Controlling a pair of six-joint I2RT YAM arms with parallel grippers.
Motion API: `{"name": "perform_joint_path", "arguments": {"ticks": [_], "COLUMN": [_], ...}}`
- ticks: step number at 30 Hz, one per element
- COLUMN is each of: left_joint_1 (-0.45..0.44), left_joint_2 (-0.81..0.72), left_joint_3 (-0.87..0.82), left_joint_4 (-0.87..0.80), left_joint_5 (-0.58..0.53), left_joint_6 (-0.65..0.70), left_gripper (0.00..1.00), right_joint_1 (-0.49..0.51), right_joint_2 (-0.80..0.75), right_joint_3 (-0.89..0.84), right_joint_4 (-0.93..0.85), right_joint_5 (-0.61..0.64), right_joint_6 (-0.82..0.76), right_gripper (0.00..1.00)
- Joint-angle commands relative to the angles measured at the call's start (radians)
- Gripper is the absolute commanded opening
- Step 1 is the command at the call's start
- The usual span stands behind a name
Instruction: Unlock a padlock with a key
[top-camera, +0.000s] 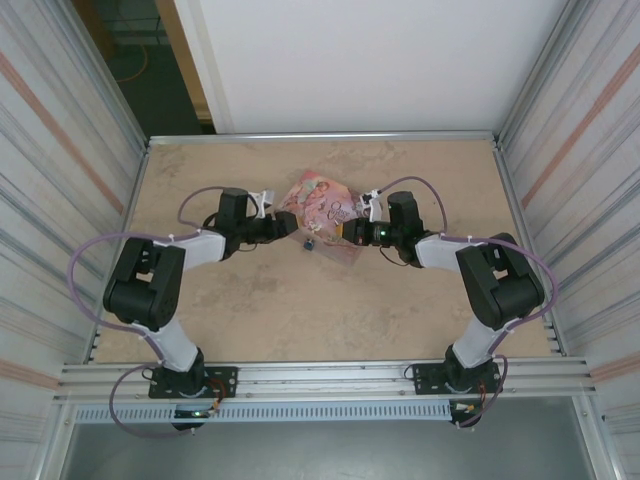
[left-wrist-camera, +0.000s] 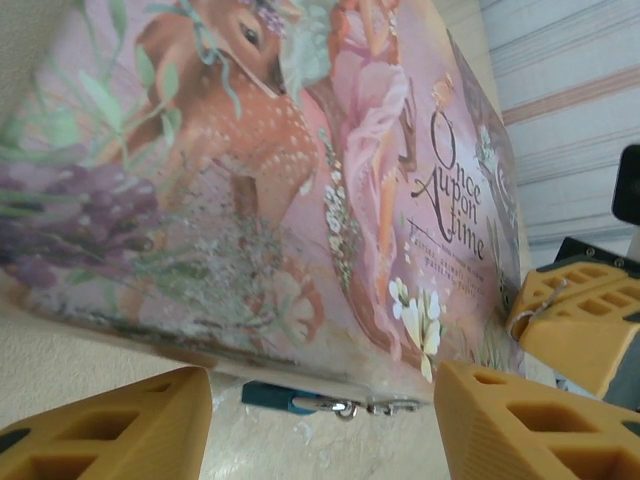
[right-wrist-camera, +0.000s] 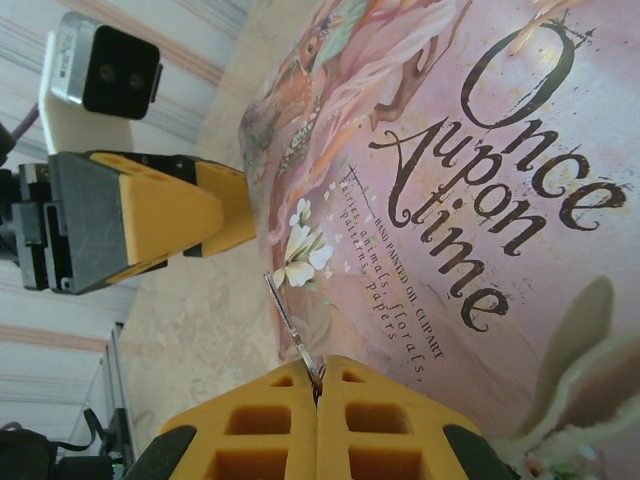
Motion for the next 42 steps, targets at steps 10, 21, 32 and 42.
{"name": "perform_joint_path", "arguments": {"ticks": [10, 21, 32, 42], "left_joint_1": [-0.027, -0.139, -0.190, -0.190], "left_joint_2": [-0.197, -0.099, 0.031, 0.101], "left_joint_3": [-0.181, -0.166, -0.123, -0.077], "left_joint_4": [-0.025, 0.065, 0.165, 0.204], "left_joint_5": [-0.103, -0.143, -0.190, -0.204], "left_joint_6": [0.293, 0.392, 0.432, 0.442], "left_gripper": [0.65, 0.64, 0.60, 0.59], "right_joint_1": [0.031, 0.054, 0.058, 0.061], "right_joint_2": [0.017, 0.000, -0.014, -0.021], "right_joint_3": [0.017, 0.022, 0.036, 0.045], "right_joint_4": [-0.212, -0.282, -0.308, -0.317], "right_joint_5": [0.123, 0.182, 0.184, 0.173], "right_joint_6": [-0.039, -0.063, -0.074, -0.085], "right_gripper": [0.00, 0.00, 0.00, 0.00]}}
